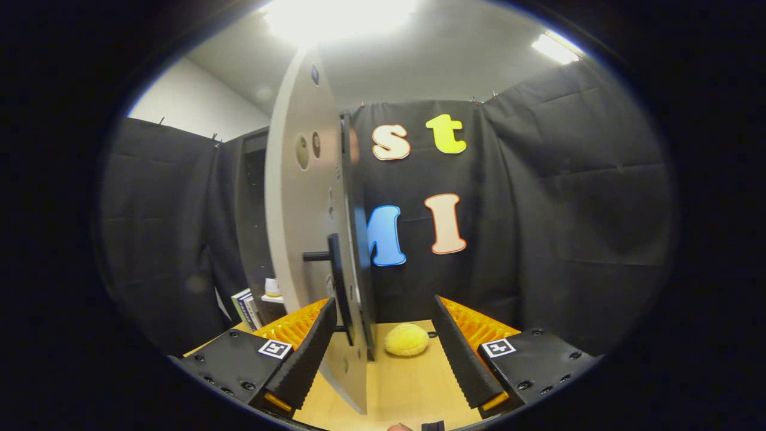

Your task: Open the shoe cabinet door, grab the shoes and put them into the shoe cabinet, then close the shoe cabinet door.

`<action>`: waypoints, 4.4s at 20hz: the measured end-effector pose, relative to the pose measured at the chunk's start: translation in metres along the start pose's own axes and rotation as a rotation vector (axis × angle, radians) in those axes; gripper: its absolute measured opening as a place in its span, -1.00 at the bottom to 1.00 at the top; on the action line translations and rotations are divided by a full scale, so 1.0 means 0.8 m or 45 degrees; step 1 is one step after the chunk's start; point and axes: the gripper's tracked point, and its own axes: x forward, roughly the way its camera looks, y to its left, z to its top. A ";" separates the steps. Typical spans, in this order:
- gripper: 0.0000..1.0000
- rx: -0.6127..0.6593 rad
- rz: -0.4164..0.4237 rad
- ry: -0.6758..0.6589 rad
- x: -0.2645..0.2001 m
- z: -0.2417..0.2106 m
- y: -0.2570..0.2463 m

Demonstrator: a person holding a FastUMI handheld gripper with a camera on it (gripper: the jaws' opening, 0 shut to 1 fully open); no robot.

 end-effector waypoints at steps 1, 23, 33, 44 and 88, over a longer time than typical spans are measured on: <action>0.96 -0.013 -0.033 0.009 0.010 -0.004 -0.007; 0.91 0.054 0.170 0.163 0.054 -0.050 0.125; 0.91 -0.003 0.282 0.141 0.090 -0.049 0.196; 0.92 0.001 0.558 0.173 0.154 -0.055 0.381; 0.95 -0.047 0.285 0.090 0.043 -0.061 0.205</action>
